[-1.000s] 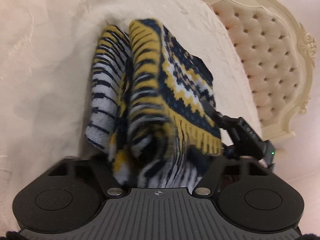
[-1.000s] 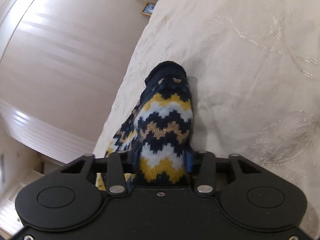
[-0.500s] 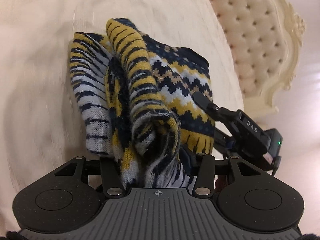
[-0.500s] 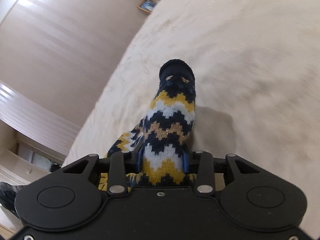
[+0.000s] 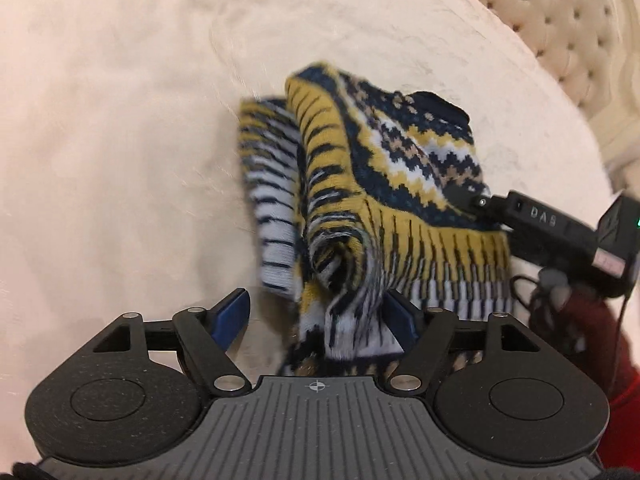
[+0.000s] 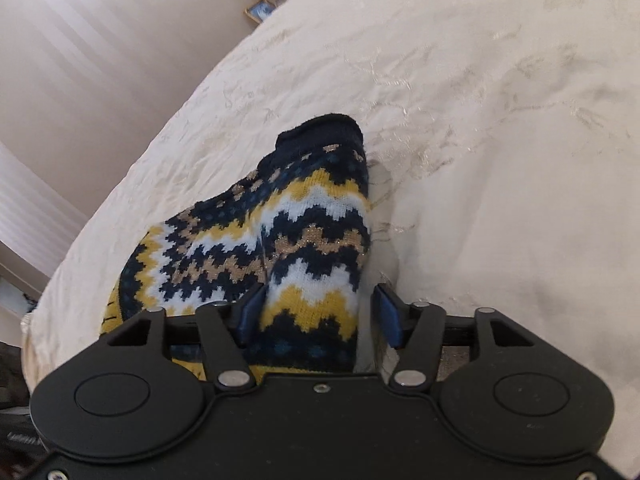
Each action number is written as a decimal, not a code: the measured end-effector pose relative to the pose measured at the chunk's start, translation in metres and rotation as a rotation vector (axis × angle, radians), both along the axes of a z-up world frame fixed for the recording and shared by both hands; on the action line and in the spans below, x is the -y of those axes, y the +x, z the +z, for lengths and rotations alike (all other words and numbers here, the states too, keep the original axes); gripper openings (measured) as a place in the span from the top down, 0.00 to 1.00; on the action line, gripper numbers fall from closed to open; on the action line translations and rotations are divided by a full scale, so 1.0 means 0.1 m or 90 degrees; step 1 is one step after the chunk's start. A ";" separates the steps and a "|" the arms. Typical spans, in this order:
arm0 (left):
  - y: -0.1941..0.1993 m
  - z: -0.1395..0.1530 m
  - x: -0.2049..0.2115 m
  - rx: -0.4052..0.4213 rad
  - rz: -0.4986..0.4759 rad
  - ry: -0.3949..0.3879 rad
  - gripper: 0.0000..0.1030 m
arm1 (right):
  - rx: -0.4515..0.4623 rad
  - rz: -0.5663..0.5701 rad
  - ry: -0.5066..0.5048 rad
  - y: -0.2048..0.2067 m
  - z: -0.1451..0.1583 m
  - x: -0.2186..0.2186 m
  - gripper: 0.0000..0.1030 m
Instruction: Fold small clothes
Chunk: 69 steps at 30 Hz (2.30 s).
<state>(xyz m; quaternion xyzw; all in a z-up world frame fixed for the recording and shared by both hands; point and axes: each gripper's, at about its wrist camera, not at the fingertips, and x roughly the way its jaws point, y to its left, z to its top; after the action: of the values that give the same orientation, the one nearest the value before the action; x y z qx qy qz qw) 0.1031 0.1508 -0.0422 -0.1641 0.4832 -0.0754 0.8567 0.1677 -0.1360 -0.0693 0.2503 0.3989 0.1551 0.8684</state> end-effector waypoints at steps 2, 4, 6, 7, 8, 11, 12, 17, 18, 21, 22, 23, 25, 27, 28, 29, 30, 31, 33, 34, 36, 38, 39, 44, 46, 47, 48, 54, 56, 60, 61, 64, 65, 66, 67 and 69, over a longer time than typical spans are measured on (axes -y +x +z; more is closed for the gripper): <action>-0.09 0.13 0.02 0.040 0.003 0.037 0.31 | 0.023 -0.004 -0.021 -0.06 0.08 0.01 0.31; -0.28 0.26 0.00 0.099 0.011 0.070 0.31 | 0.058 -0.005 -0.046 -0.13 0.20 0.01 0.28; -0.38 0.44 0.01 0.162 0.022 0.098 0.31 | 0.094 -0.018 -0.056 -0.25 0.32 0.03 0.22; -0.43 0.49 0.03 0.189 0.024 0.108 0.31 | 0.110 -0.028 -0.057 -0.31 0.39 0.05 0.19; -0.44 0.56 0.04 0.212 0.027 0.122 0.31 | 0.124 -0.038 -0.057 -0.36 0.45 0.06 0.18; -0.40 0.68 0.19 0.249 0.027 0.144 0.31 | 0.154 -0.061 -0.070 -0.52 0.59 0.10 0.08; -0.34 0.70 0.22 0.255 0.028 0.146 0.31 | 0.156 -0.067 -0.078 -0.57 0.63 0.10 0.07; -0.03 0.63 0.36 0.250 0.039 0.176 0.30 | 0.149 -0.091 -0.098 -0.74 0.64 0.08 0.05; -0.02 0.58 0.36 0.248 0.042 0.185 0.30 | 0.148 -0.094 -0.100 -0.78 0.63 0.08 0.04; 0.09 0.40 0.28 0.218 0.067 0.198 0.30 | 0.143 -0.086 -0.101 -0.87 0.57 0.06 0.03; 0.12 0.31 0.22 0.200 0.075 0.204 0.30 | 0.141 -0.079 -0.105 -0.90 0.54 0.05 0.03; 0.16 0.22 0.16 0.178 0.083 0.218 0.30 | 0.139 -0.072 -0.112 -0.93 0.52 0.04 0.03; 0.23 0.02 0.02 0.135 0.096 0.230 0.28 | 0.123 -0.058 -0.131 -0.92 0.48 -0.02 0.03; 0.24 -0.09 -0.10 0.109 0.113 0.215 0.27 | 0.121 -0.047 -0.138 -0.91 0.46 -0.07 0.03; 0.23 -0.11 -0.12 0.107 0.112 0.221 0.26 | 0.127 -0.042 -0.138 -0.91 0.47 -0.09 0.03; 0.22 -0.12 -0.12 0.106 0.108 0.231 0.25 | 0.132 -0.037 -0.139 -0.91 0.47 -0.11 0.03; 0.21 -0.13 -0.12 0.107 0.106 0.239 0.23 | 0.136 -0.034 -0.143 -0.92 0.48 -0.14 0.03; 0.19 -0.13 -0.13 0.106 0.110 0.238 0.23 | 0.142 -0.031 -0.148 -0.94 0.49 -0.16 0.03; 0.13 -0.10 -0.14 0.106 0.124 0.222 0.23 | 0.151 -0.028 -0.156 -0.99 0.49 -0.19 0.01; 0.11 -0.08 -0.14 0.112 0.130 0.219 0.23 | 0.155 -0.033 -0.158 -1.01 0.50 -0.20 0.01; 0.03 0.00 -0.12 0.126 0.131 0.211 0.24 | 0.161 -0.052 -0.162 -1.08 0.51 -0.21 0.01; -0.06 0.12 -0.08 0.136 0.128 0.202 0.24 | 0.166 -0.061 -0.158 -1.16 0.54 -0.21 0.01; -0.11 0.19 -0.06 0.150 0.131 0.199 0.24 | 0.167 -0.066 -0.157 -1.19 0.55 -0.21 0.01; -0.43 0.46 0.12 0.217 0.126 0.202 0.24 | 0.164 -0.086 -0.159 -1.37 0.62 -0.23 0.01; -0.56 0.50 0.21 0.231 0.117 0.209 0.24 | 0.167 -0.088 -0.154 -1.44 0.65 -0.22 0.01; -0.59 0.50 0.24 0.235 0.112 0.212 0.24 | 0.167 -0.089 -0.152 -1.47 0.66 -0.21 0.01; -0.64 0.51 0.28 0.238 0.109 0.217 0.24 | 0.167 -0.089 -0.150 -1.51 0.68 -0.21 0.01; -0.94 0.53 0.50 0.229 0.137 0.279 0.24 | 0.163 -0.074 -0.160 -1.70 0.70 -0.20 0.01; -1.04 0.50 0.54 0.223 0.132 0.280 0.24 | 0.169 -0.073 -0.167 -1.77 0.70 -0.21 0.01; -1.19 0.46 0.57 0.197 0.117 0.238 0.24 | 0.182 -0.072 -0.190 -1.87 0.70 -0.23 0.01; -1.21 0.46 0.58 0.193 0.114 0.230 0.24 | 0.185 -0.075 -0.197 -1.90 0.70 -0.24 0.01; -1.26 0.44 0.62 0.189 0.111 0.231 0.24 | 0.195 -0.090 -0.234 -1.97 0.71 -0.28 0.01; -1.27 0.44 0.63 0.186 0.110 0.235 0.24 | 0.199 -0.097 -0.247 -2.00 0.71 -0.30 0.01; -1.29 0.44 0.64 0.183 0.113 0.237 0.24 | 0.202 -0.103 -0.261 -2.03 0.71 -0.31 0.01; -1.31 0.43 0.65 0.181 0.115 0.238 0.24 | 0.204 -0.106 -0.270 -2.04 0.71 -0.32 0.01; -1.33 0.43 0.65 0.180 0.118 0.237 0.24 | 0.204 -0.107 -0.279 -2.05 0.71 -0.33 0.01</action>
<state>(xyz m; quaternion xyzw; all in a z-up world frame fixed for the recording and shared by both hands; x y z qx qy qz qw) -0.0303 0.0861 0.0012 -0.0351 0.3469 0.0718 0.9345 -0.0377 -0.1033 0.0015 0.0614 0.2588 0.0305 0.9635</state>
